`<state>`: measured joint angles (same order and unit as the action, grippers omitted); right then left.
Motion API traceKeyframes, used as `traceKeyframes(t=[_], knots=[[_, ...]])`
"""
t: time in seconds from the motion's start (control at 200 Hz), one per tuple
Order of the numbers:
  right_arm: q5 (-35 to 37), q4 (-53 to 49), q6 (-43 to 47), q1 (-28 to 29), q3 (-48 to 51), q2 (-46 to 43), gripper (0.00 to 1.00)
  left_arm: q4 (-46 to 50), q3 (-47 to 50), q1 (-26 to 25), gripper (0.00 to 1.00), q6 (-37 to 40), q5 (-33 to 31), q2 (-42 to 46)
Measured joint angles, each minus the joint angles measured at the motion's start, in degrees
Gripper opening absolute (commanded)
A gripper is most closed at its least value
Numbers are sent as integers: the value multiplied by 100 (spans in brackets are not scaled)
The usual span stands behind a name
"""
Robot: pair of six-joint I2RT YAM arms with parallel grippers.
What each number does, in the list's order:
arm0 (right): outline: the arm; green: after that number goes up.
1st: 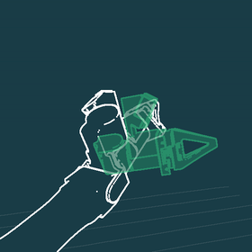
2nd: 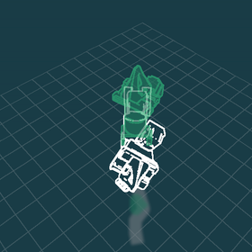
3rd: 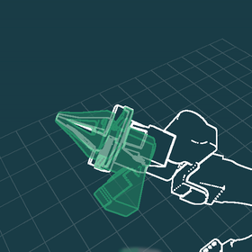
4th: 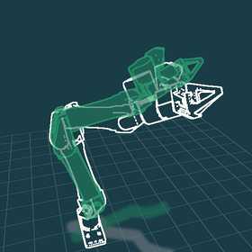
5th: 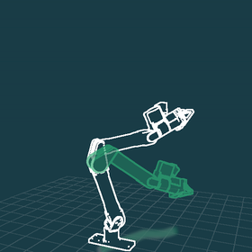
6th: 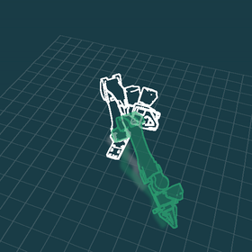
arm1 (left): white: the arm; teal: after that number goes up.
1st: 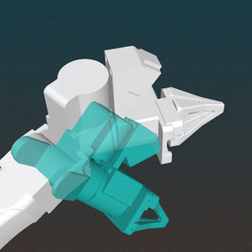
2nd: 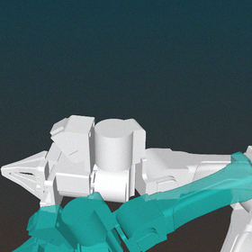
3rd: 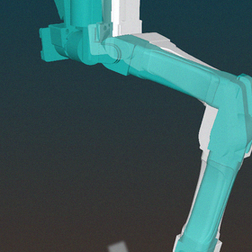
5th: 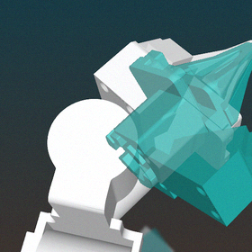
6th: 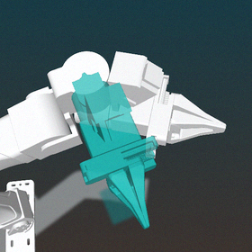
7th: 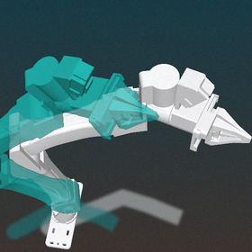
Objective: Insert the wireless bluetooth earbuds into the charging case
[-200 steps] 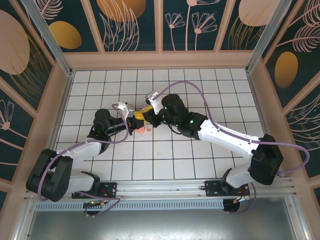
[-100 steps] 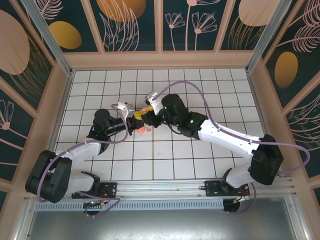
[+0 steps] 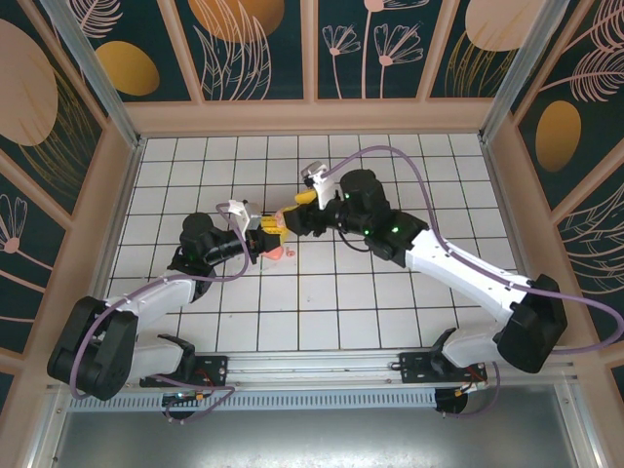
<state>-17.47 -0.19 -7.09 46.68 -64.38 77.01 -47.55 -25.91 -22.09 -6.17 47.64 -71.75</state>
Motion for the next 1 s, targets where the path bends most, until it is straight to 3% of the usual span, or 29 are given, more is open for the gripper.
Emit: traceKeyframes(t=[0.215, 0.586, 0.871, 1.001], knots=[[-881, 125, -474, -577, -4, 157, 65, 24, 0, 0, 16, 0, 39, 90], [-2079, -46, -721, -621, -385, 1082, 65, 31, 0, 0, 16, 2, 142, 127], [-2743, 195, -831, -715, -334, 1034, 44, 142, 0, 0, 16, 79, 162, 190], [-2922, 431, -964, -726, 72, 632, 40, 243, 0, 0, 16, 109, 138, 192]])
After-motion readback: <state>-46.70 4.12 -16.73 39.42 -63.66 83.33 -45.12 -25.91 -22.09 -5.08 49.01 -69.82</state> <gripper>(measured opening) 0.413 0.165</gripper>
